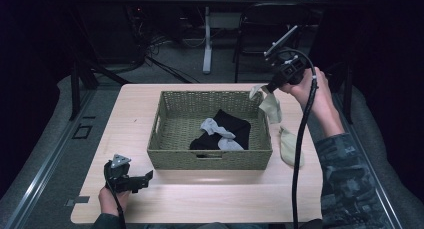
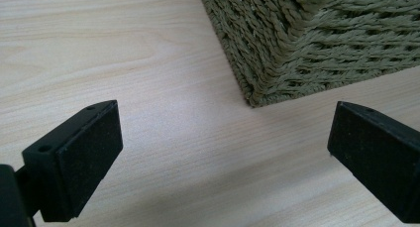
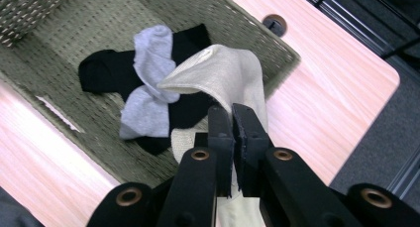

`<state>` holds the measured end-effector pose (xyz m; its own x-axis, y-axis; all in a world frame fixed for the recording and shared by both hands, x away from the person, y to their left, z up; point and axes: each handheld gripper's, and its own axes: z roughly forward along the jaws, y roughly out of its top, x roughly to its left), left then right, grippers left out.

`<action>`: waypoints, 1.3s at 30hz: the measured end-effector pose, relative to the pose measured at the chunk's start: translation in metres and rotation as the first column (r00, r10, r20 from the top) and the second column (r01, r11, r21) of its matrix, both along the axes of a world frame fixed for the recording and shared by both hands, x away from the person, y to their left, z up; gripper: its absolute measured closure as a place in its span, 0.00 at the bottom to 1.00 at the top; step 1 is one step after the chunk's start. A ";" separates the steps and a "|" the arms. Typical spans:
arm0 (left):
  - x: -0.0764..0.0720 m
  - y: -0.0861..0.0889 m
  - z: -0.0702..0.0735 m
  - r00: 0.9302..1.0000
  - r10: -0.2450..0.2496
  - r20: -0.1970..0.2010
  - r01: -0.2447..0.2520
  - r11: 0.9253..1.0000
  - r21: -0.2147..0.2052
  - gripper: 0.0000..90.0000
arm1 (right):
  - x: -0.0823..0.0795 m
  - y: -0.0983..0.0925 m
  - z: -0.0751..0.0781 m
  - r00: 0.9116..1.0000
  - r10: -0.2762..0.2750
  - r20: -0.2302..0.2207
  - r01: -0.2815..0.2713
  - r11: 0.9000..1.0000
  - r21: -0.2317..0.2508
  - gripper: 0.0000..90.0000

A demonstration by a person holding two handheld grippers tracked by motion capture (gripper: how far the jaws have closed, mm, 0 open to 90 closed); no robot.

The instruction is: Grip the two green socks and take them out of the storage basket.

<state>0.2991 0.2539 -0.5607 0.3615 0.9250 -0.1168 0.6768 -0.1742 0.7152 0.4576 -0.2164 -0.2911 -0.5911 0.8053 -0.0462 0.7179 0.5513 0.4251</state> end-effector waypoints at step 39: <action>0.000 0.000 0.000 1.000 0.006 0.000 -0.006 1.000 0.002 0.00 | 0.005 -0.100 -0.149 0.957 -0.197 -0.214 0.211 0.977 0.043 0.97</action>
